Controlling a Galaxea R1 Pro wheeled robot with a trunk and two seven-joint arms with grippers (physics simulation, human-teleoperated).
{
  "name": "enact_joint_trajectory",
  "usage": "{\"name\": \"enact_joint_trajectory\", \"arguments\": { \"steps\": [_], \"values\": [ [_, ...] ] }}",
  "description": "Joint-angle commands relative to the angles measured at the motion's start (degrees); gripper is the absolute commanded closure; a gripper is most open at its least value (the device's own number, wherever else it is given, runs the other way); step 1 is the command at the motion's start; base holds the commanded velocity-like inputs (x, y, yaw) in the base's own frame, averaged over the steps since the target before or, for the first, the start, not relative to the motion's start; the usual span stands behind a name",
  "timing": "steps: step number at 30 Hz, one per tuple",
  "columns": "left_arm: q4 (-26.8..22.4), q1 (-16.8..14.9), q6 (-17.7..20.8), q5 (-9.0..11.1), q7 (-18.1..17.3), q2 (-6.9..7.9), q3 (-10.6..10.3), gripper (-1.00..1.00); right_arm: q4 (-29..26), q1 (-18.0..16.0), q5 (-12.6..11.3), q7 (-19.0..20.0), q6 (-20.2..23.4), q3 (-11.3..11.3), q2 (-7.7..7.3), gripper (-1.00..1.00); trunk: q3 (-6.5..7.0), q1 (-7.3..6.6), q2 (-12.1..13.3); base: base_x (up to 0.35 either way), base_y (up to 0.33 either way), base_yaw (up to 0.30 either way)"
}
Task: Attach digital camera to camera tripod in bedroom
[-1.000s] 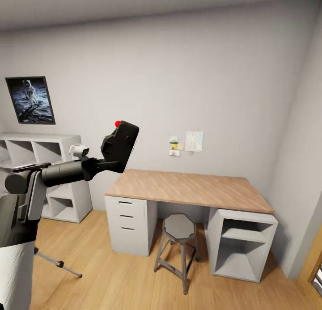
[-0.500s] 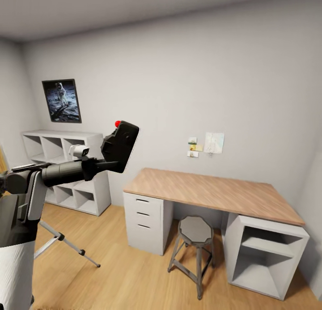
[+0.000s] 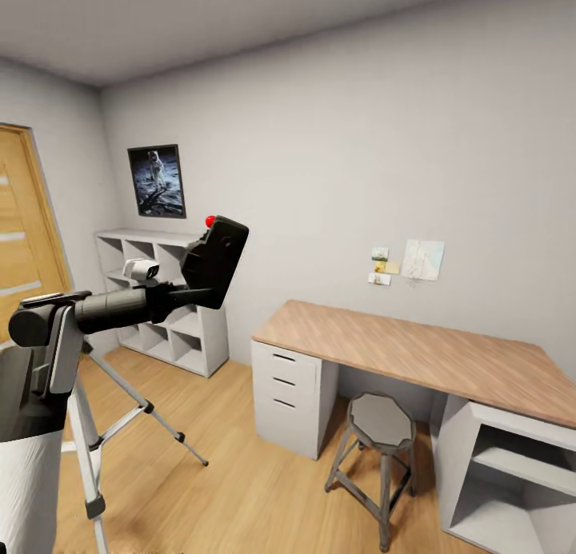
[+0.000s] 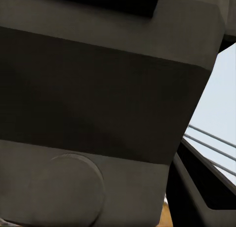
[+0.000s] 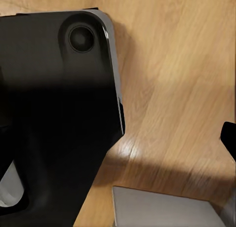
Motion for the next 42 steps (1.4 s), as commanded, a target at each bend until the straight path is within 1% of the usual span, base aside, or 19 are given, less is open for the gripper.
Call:
{"name": "enact_joint_trajectory", "arguments": {
  "steps": [1, 19, 42],
  "values": [
    [0.03, -0.02, 0.38, 0.08, -0.17, 0.00, 0.00, 1.00, 0.09, -0.01, -0.52, -0.01, -0.30, 0.40, 0.02, -1.00, 0.00, 0.03, -0.02, 0.148, -0.101, 0.278],
    [0.03, -0.02, 0.38, 0.08, -0.17, 0.00, 0.00, 1.00, 0.09, -0.02, -0.52, -0.01, -0.35, 0.40, 0.02, -1.00, 0.00, 0.03, -0.02, 0.213, -0.163, 0.278],
    [0.03, -0.02, 0.38, 0.08, -0.17, 0.00, 0.00, 1.00, 0.09, -0.02, -0.50, -0.01, -0.36, 0.40, 0.02, -1.00, 0.00, 0.03, -0.02, 0.018, -0.013, 0.278]
  ]
}}
